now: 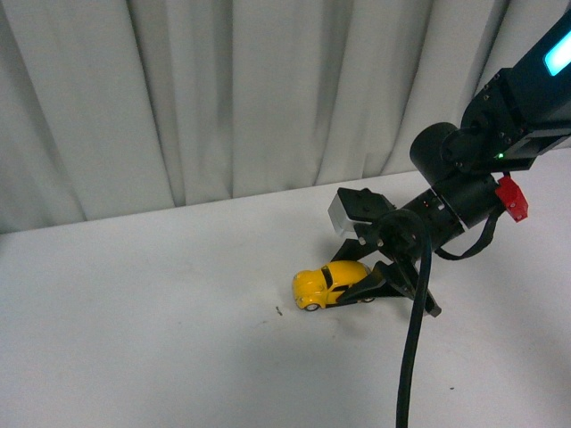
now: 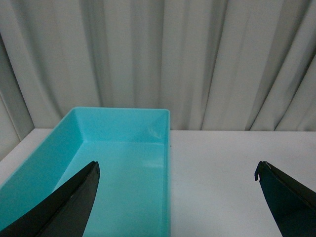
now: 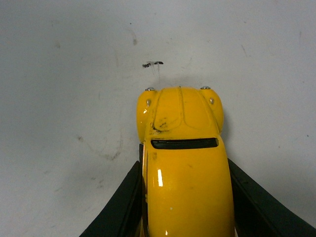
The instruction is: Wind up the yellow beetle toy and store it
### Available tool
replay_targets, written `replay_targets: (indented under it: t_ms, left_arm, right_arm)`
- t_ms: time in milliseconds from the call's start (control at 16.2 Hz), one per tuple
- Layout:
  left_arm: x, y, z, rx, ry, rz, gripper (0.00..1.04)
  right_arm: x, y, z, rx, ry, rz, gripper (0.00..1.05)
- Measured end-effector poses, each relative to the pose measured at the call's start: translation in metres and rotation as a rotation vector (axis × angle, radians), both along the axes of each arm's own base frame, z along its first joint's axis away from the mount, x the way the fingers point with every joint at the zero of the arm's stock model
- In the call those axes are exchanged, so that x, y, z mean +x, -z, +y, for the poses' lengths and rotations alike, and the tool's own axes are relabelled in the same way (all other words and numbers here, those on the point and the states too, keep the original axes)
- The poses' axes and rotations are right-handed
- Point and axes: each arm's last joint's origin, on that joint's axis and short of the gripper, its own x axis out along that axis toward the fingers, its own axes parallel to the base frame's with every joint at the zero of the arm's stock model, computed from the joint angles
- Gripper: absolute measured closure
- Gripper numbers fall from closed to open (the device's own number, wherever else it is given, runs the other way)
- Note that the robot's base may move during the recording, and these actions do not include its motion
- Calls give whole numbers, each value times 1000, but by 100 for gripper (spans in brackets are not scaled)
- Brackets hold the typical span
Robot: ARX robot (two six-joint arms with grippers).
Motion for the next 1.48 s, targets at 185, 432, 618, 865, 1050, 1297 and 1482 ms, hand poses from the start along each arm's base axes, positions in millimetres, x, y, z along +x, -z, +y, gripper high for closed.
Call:
replay_targets:
  t_ms: [185,432,618,865,1050,1297,1482]
  left_arm:
    - [0,0,0,0,0,0,7]
    - [0,0,0,0,0,0,7]
    - [0,0,0,0,0,0,7]
    - [0,0,0,0,0,0,7]
    - [0,0,0,0,0,0,7]
    - [0,0,0,0,0,0,7]
    - [0,0,0,0,0,0,7]
  right_arm:
    - [-7,1,-13,3,34,7,62]
    - [-24,4,-30,6,69,28,62]
    - [-40,5,-49,6,110,31,62]
    - [-60,9,-70,11,158,35,62]
    - [-78,9,-87,11,191,41,62]
    - [-84,7,-95,-1,205,33,62]
    - [-81,6,-96,-37,202,9,42]
